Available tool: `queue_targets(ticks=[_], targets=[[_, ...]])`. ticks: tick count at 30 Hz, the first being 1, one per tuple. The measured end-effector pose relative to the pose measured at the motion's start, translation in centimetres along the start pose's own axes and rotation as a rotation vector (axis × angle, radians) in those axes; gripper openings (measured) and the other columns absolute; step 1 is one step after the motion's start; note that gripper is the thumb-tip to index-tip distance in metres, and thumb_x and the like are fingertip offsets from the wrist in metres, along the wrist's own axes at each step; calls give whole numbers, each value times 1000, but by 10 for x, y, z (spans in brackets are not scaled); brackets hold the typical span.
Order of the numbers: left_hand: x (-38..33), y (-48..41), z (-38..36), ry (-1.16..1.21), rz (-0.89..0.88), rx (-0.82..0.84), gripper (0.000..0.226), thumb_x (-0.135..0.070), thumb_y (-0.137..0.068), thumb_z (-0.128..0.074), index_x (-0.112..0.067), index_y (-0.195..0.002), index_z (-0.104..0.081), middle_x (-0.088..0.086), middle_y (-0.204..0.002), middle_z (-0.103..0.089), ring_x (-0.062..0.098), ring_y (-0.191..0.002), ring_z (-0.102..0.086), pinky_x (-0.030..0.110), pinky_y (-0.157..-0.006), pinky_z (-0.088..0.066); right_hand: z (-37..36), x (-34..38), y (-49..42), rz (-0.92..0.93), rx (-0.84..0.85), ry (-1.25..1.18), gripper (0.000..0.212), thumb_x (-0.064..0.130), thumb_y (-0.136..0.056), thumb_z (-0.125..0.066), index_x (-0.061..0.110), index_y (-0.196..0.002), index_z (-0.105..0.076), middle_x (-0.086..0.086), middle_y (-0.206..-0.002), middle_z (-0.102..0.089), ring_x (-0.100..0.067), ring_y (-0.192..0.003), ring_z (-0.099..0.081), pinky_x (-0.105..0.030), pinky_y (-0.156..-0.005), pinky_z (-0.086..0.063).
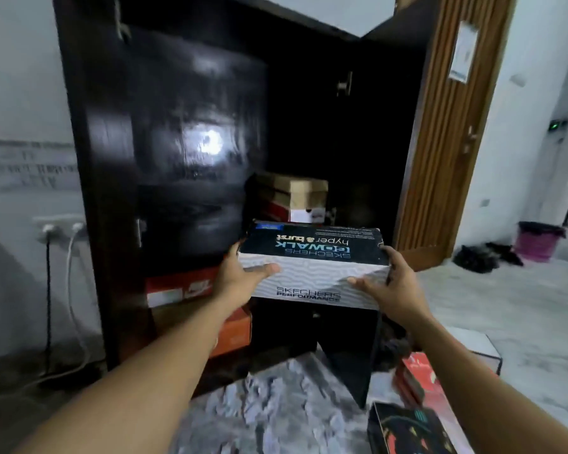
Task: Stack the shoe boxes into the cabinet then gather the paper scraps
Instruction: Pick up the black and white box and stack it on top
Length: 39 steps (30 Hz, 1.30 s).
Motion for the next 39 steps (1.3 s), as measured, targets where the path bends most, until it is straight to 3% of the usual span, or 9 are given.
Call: queue_targets(ticks=[3, 8, 13, 18, 22, 26, 30, 33, 39], targets=[[-50, -56, 0, -32, -95, -74, 70, -33, -68, -90, -20, -125, -51, -9, -119, -57, 7, -102, -55, 16, -81, -40, 15, 44, -44, 83, -36, -8, 112, 69, -53, -75, 23, -148, -38, -4, -134, -55, -23, -123, -52, -38, -101, -45], [-72, -154, -22, -85, -152, -274, 88, -51, -68, -86, -18, -141, -50, 10, -129, -56, 23, -118, -56, 25, -93, -42, -8, 58, -137, 126, -126, -86, 99, 50, -68, -85, 26, -148, -33, -3, -144, -44, -22, -130, -46, -44, -112, -39], [-51, -247, -46, -34, -194, -274, 99, -69, -50, -78, -24, -136, -55, 1, -119, -65, 16, -106, -65, 36, -92, -56, -49, 41, -210, 130, -246, -84, 97, 46, -69, -87, 22, -147, -35, -5, -142, -45, -21, -129, -47, -36, -109, -40], [-53, -285, -54, -5, -215, -280, 65, -40, -68, -87, -24, -126, -61, -1, -115, -67, 13, -101, -66, 33, -90, -57, -70, 35, -245, 148, -288, -82, 94, 43, -71, -87, 22, -146, -35, -5, -141, -44, -9, -112, -43, -22, -96, -35], [-65, -307, -63, 28, -231, -235, 73, -33, -75, -85, -19, -138, -51, -9, -117, -60, 9, -106, -59, 17, -83, -47, -75, 43, -266, 132, -334, -70, 91, 43, -73, -85, 21, -146, -34, -6, -142, -42, -7, -107, -38, -22, -93, -33], [-72, -320, -83, -20, -208, -95, 93, -36, -79, -82, -23, -154, -29, 2, -149, -46, 18, -133, -47, 34, -112, -40, -89, 53, -287, 111, -368, -36, 89, 47, -73, -84, 21, -142, -34, -10, -143, -37, -27, -125, -47, -32, -98, -40], [-59, -321, -104, -5, -169, 51, 69, -31, -92, -69, -25, -152, -36, 5, -152, -43, 21, -137, -44, 27, -107, -37, -112, 52, -301, 54, -340, -10, 83, 45, -79, -80, 18, -141, -33, -15, -144, -33, -41, -128, -46, -47, -103, -43], [-57, -317, -113, -15, -159, 145, 49, -28, -98, -60, -22, -145, -49, 4, -152, -43, 16, -135, -43, 19, -96, -33, -125, 47, -305, 68, -315, -90, 73, 48, -88, -69, 16, -144, -35, -14, -143, -35, -33, -124, -49, -36, -95, -42], [-57, -320, -135, -56, -175, 233, 87, -70, -75, -68, -26, -147, -45, -3, -149, -48, 18, -135, -45, 31, -109, -33, -134, 33, -316, 279, -293, -39, 35, 33, -103, -40, 16, -130, -52, -3, -137, -48, -22, -122, -41, -31, -90, -34]])
Point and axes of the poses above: each hand's wrist, its own y-axis away from the middle knuckle, its own z-axis out of the back of the hand, x = y × z, the point moved 2 cm from there along -y, towards the middle knuckle
